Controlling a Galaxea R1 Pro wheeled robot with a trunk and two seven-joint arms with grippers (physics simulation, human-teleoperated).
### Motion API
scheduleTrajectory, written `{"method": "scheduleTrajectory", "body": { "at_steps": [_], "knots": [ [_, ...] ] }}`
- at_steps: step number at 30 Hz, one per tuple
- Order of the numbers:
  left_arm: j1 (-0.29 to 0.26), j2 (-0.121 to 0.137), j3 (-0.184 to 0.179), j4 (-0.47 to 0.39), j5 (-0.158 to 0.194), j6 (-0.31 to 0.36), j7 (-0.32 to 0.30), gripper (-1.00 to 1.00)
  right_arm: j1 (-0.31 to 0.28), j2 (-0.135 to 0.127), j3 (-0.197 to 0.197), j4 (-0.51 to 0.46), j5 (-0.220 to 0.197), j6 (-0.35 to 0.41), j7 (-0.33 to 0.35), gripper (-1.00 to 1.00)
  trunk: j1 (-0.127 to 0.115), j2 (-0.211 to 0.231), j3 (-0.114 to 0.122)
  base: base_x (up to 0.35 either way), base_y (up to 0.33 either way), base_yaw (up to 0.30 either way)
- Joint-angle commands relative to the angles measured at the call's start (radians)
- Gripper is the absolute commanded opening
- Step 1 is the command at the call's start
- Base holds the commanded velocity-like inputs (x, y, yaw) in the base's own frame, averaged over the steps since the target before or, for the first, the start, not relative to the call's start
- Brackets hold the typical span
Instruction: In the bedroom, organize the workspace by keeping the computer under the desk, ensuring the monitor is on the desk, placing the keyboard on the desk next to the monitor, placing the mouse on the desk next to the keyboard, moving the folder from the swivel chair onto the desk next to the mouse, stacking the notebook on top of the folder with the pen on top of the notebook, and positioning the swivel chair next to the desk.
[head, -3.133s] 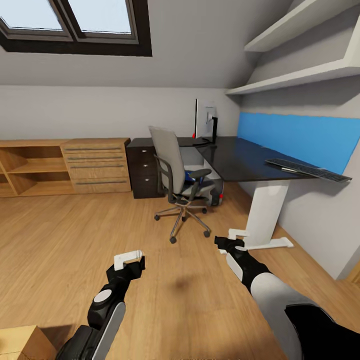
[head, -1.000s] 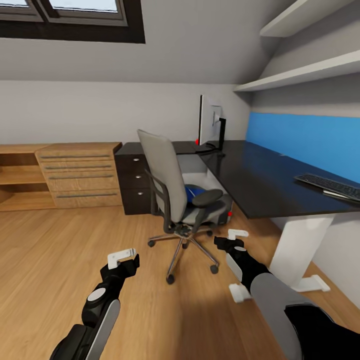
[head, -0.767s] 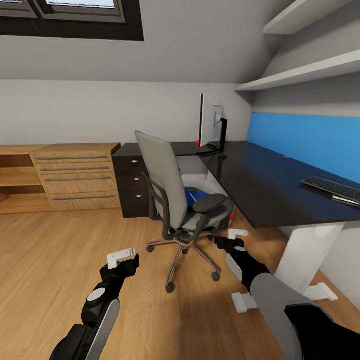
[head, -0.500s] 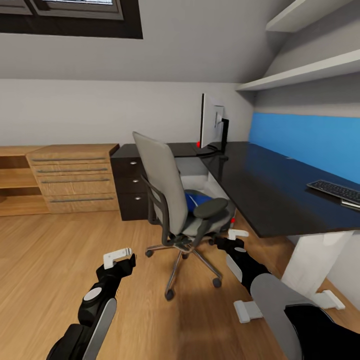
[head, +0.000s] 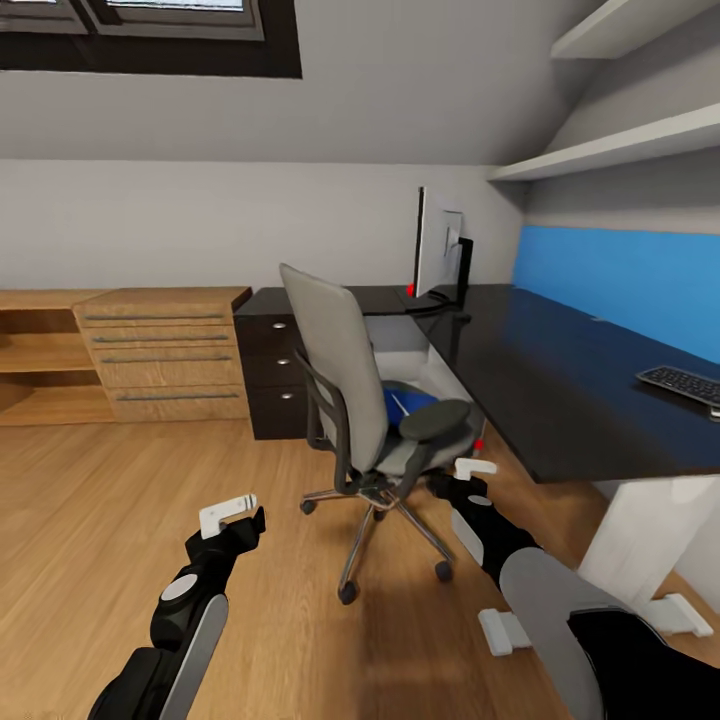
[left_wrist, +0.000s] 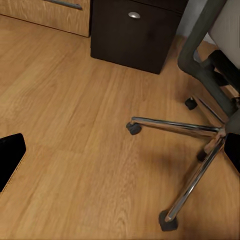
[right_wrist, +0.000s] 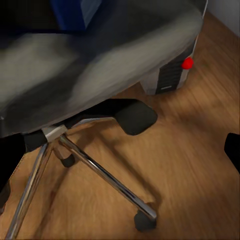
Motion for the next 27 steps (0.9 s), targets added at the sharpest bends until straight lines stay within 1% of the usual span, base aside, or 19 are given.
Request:
{"method": "scheduleTrajectory", "body": {
  "at_steps": [1, 6, 16, 27],
  "knots": [
    [-0.001, 0.000, -0.002, -0.001, 0.010, 0.002, 0.009, 1.00, 0.000, 0.000, 0.004, 0.000, -0.011, -0.002, -0.004, 1.00, 0.000, 0.000, -0.001, 0.178, 0.000, 0.078],
    [-0.001, 0.000, -0.002, 0.000, 0.009, 0.002, 0.009, 1.00, 0.000, 0.000, 0.004, 0.000, -0.011, -0.002, -0.003, 1.00, 0.000, 0.000, -0.001, 0.215, 0.000, 0.030],
    [-0.001, 0.000, -0.003, 0.001, 0.009, 0.004, 0.009, 1.00, 0.000, 0.000, 0.005, 0.000, -0.011, -0.002, -0.003, 1.00, 0.000, 0.000, -0.001, 0.021, 0.000, 0.019],
    [-0.001, 0.000, -0.002, 0.001, 0.011, 0.002, 0.009, 1.00, 0.000, 0.001, 0.008, 0.000, -0.011, -0.002, -0.003, 1.00, 0.000, 0.000, -0.001, -0.007, 0.006, 0.227]
  ]
}}
